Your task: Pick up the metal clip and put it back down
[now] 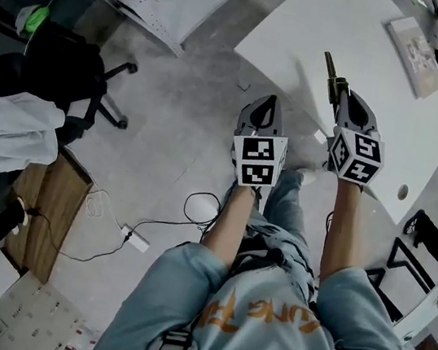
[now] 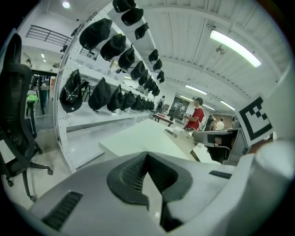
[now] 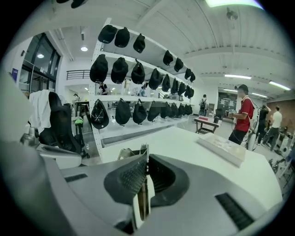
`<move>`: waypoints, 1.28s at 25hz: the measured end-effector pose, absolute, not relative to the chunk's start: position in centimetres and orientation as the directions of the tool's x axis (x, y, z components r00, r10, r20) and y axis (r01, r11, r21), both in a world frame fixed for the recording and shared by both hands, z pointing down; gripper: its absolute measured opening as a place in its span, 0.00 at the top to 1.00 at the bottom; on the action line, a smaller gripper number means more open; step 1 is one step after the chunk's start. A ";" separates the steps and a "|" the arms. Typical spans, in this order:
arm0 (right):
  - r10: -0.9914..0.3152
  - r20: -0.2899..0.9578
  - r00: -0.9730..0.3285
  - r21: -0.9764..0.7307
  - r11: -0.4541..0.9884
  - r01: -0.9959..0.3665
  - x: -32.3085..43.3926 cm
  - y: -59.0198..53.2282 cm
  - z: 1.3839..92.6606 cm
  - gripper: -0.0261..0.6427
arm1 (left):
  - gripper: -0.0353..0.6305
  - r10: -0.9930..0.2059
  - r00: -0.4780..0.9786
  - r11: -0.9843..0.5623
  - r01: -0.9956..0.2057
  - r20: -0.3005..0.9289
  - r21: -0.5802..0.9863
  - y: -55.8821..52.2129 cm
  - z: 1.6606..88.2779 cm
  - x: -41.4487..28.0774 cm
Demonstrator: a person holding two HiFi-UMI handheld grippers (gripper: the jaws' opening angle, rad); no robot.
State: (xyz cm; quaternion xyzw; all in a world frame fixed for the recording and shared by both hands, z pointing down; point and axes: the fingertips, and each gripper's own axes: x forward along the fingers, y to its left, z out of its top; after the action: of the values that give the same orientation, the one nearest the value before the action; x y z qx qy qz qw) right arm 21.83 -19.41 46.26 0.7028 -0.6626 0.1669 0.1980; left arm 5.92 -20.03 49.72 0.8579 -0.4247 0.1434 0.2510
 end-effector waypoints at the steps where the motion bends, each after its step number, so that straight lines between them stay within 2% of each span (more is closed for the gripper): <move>1: -0.865 0.496 0.081 0.054 -0.062 -0.997 22.4 -18.9 46.2 0.91 | 0.93 -0.648 0.611 -0.530 -0.791 0.455 0.307 -19.8 49.5 6.6; 16: -0.817 0.499 0.290 0.019 -0.324 -0.946 31.8 -9.7 47.0 0.91 | 0.93 -0.484 0.752 -0.716 -0.634 0.448 0.291 -15.9 48.5 16.5; 32: -0.729 0.509 0.457 -0.015 -0.539 -0.842 39.4 0.5 47.7 0.91 | 0.93 -0.326 0.829 -0.825 -0.484 0.454 0.291 -10.2 48.2 25.7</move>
State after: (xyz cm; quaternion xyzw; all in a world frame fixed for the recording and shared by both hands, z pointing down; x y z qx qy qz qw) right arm 39.36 0.47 47.73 0.8450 -0.4650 0.2351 0.1203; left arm 25.66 -10.24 48.18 0.9350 -0.2165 0.1963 0.2009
